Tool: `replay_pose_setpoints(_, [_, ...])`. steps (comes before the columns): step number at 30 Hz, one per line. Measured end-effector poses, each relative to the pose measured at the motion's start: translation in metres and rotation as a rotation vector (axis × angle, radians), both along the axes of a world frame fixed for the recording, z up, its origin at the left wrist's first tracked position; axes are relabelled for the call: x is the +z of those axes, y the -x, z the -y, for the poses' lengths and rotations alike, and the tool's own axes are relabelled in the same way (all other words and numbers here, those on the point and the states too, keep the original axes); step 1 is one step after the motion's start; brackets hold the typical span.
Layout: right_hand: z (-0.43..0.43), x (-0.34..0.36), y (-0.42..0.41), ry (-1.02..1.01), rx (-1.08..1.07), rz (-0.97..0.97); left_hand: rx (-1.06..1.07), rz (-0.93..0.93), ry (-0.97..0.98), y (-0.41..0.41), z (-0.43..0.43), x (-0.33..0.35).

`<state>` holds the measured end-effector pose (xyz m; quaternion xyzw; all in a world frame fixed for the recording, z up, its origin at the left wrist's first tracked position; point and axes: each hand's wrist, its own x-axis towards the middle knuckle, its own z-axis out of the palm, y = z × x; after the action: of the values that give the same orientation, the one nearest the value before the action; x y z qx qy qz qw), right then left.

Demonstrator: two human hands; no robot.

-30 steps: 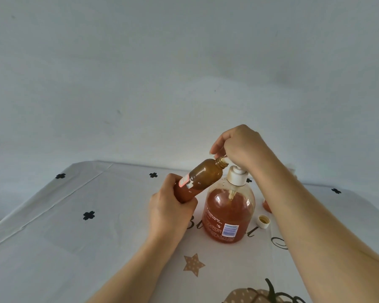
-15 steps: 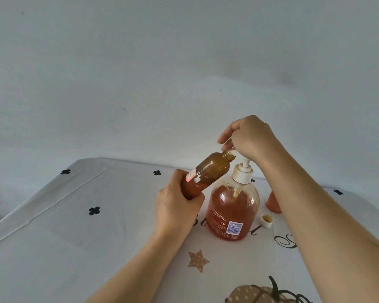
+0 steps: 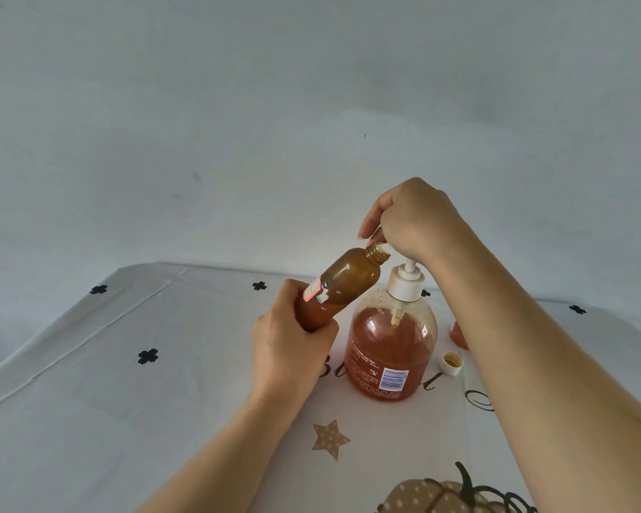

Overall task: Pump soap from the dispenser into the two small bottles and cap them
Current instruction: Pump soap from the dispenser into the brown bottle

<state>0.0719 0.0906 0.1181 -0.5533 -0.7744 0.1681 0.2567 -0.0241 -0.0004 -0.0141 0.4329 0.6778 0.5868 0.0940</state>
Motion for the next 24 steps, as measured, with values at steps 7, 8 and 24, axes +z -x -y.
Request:
replay_pose_setpoints(7, [-0.002,-0.013,-0.003,0.072,-0.006,-0.004,0.045,-0.012,0.05,0.0,0.0,0.0])
replay_pose_setpoints(8, [-0.002,-0.013,-0.004,0.079,-0.011,0.0,0.047,-0.015,0.058,0.0,0.001,0.001])
replay_pose_setpoints(24, [0.005,0.004,-0.002,-0.046,-0.082,0.049,-0.006,0.017,-0.021,-0.003,0.004,0.006])
